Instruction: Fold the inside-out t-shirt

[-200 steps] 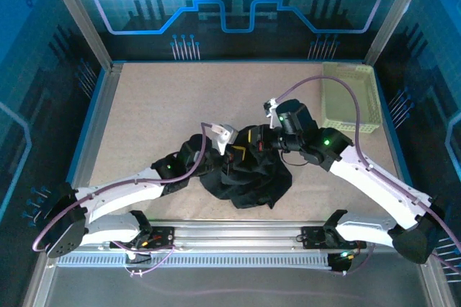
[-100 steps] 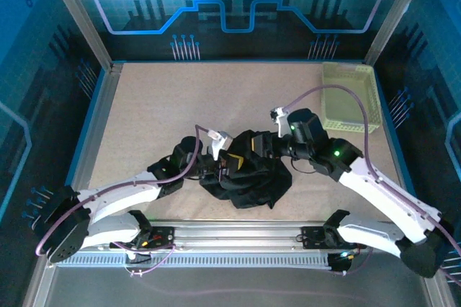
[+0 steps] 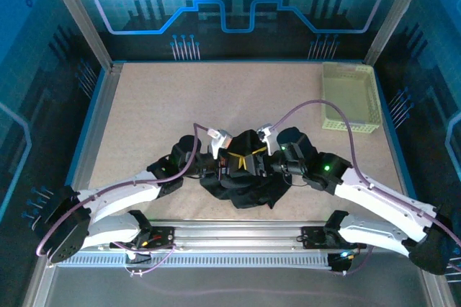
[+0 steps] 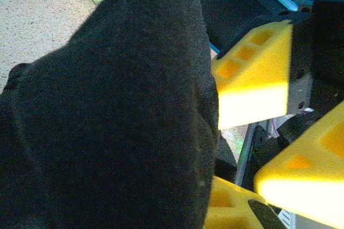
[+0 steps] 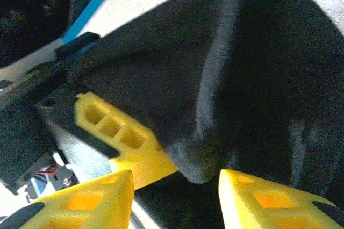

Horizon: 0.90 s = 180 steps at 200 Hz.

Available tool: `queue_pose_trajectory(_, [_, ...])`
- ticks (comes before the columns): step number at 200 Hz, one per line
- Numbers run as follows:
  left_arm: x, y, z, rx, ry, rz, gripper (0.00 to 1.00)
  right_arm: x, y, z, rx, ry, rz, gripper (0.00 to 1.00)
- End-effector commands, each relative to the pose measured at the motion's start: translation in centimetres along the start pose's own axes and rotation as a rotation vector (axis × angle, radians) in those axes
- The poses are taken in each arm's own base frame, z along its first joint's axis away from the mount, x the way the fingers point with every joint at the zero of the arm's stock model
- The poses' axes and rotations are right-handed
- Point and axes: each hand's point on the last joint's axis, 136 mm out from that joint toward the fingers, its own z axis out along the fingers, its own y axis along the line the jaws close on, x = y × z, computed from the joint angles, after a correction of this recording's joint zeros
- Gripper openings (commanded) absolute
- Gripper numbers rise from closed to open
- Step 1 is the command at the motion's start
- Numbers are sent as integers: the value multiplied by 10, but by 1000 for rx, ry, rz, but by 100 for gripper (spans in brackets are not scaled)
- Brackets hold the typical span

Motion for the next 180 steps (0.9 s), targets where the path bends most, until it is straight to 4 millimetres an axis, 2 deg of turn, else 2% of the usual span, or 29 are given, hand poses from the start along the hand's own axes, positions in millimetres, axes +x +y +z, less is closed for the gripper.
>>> queue_pose_trajectory(1, [-9, -9, -4, 43, -29, 1, 0, -12, -2, 5, 28, -38, -17, 50])
queue_pose_trajectory(21, [-7, -9, -4, 48, -25, 4, 0, -14, -3, 7, 34, -38, -18, 51])
queue_pose_trajectory(30, [-7, -10, -4, 49, -24, 5, 0, -15, -1, 7, 26, -44, -21, 49])
queue_pose_trajectory(53, [-4, -8, -4, 45, -15, 5, 0, -23, 8, 1, -13, -71, -33, 35])
queue_pose_trajectory(78, [-4, -8, -4, 44, -15, 9, 0, -29, 9, -6, -3, -87, -43, 17])
queue_pose_trajectory(99, [-3, -1, -4, 4, -8, 7, 0, -25, 3, -10, 35, -70, -46, 6])
queue_pose_trajectory(101, [-4, 1, -4, -6, -11, 8, 0, -33, 7, -15, 28, -89, -48, 5])
queue_pose_trajectory(108, [-3, 9, -4, -57, -1, 1, 0, -37, 7, -20, 40, -95, -48, 3])
queue_pose_trajectory(126, [0, 56, -8, -338, 51, -23, 15, -45, 7, -32, 74, -93, -28, 0])
queue_pose_trajectory(134, [3, 67, -11, -412, 86, -16, 21, -49, 9, -36, 79, -89, -11, 0])
queue_pose_trajectory(147, [6, 67, -9, -412, 125, 14, 34, -55, 20, -42, 41, -78, 1, 0])
queue_pose_trajectory(159, [3, 62, -12, -410, 132, 44, 40, -62, 32, -47, 2, -77, 8, 0])
queue_pose_trajectory(180, [-13, 52, -30, -451, 69, 121, 53, -75, 41, -56, -2, -91, 14, 0])
